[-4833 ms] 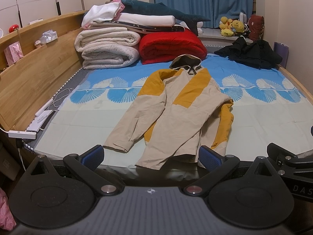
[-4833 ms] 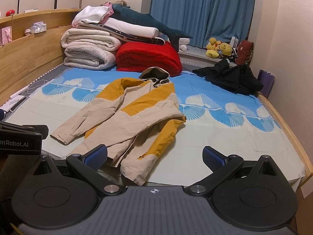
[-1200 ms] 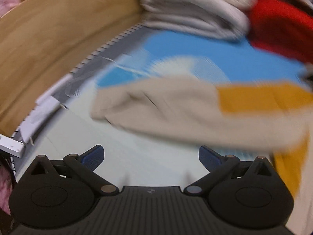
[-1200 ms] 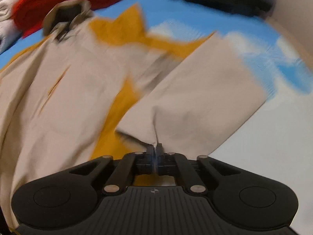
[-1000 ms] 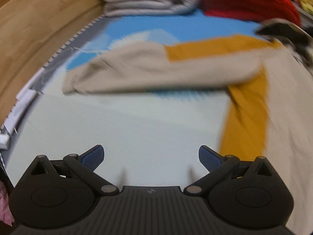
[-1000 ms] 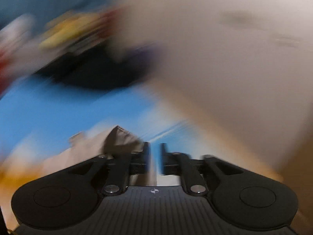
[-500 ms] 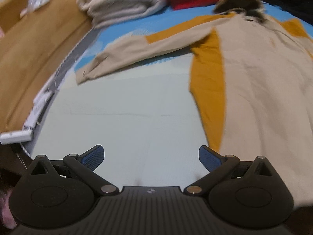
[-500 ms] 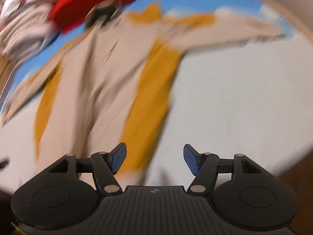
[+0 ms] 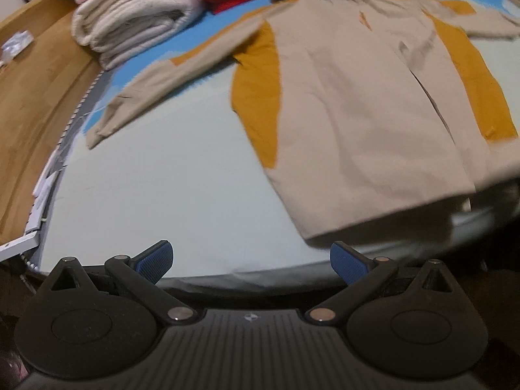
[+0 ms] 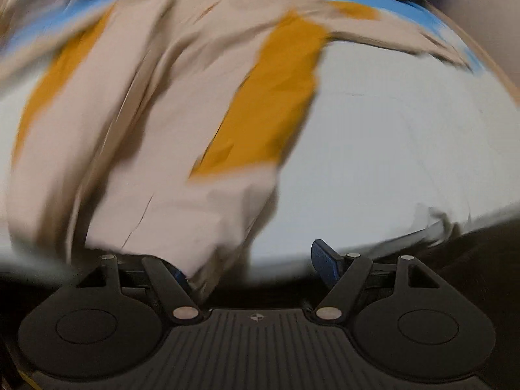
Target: Fold large clothes
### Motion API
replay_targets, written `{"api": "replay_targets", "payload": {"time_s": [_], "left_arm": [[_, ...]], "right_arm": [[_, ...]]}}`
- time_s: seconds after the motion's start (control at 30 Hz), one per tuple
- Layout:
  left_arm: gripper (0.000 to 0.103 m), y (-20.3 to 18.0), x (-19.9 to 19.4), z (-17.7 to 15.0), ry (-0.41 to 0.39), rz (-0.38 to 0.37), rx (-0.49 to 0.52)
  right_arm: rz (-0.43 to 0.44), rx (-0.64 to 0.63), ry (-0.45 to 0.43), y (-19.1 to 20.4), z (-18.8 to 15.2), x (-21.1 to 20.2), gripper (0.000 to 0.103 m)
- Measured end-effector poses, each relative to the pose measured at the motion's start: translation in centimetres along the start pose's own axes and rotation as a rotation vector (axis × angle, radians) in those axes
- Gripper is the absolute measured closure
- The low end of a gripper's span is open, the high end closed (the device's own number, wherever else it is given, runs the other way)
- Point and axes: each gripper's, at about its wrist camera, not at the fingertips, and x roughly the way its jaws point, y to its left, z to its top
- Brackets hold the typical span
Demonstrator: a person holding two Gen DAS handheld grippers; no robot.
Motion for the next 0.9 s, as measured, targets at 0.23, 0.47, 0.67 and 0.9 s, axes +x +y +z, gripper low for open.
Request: {"api": "replay_targets", "payload": {"time_s": [0.23, 0.47, 0.67, 0.9], "left_arm": [[0.000, -1.1, 5.5, 2.1, 0.102, -0.041, -0.120], [0.000, 1.9, 9.2, 4.9, 0.138, 0.027, -0.215], [0.000, 1.7, 8.8, 6.0, 0.096, -0.096, -0.239], [0.000, -0.4, 10.6, 5.7, 0.099, 0.027, -0.136]], "right_arm": [[0.009, 0.147, -0.031, -5.4, 4.2, 2.4, 0.034], [-0.052, 0.353, -0.154, -12.4, 7.5, -1.8, 0.101], [-0.053, 0.474, -0.204, -18.2, 10.9, -3.6, 0.101], [-0.012, 0.612, -0.230, -20.2, 11.9, -4.4, 0.101]]}}
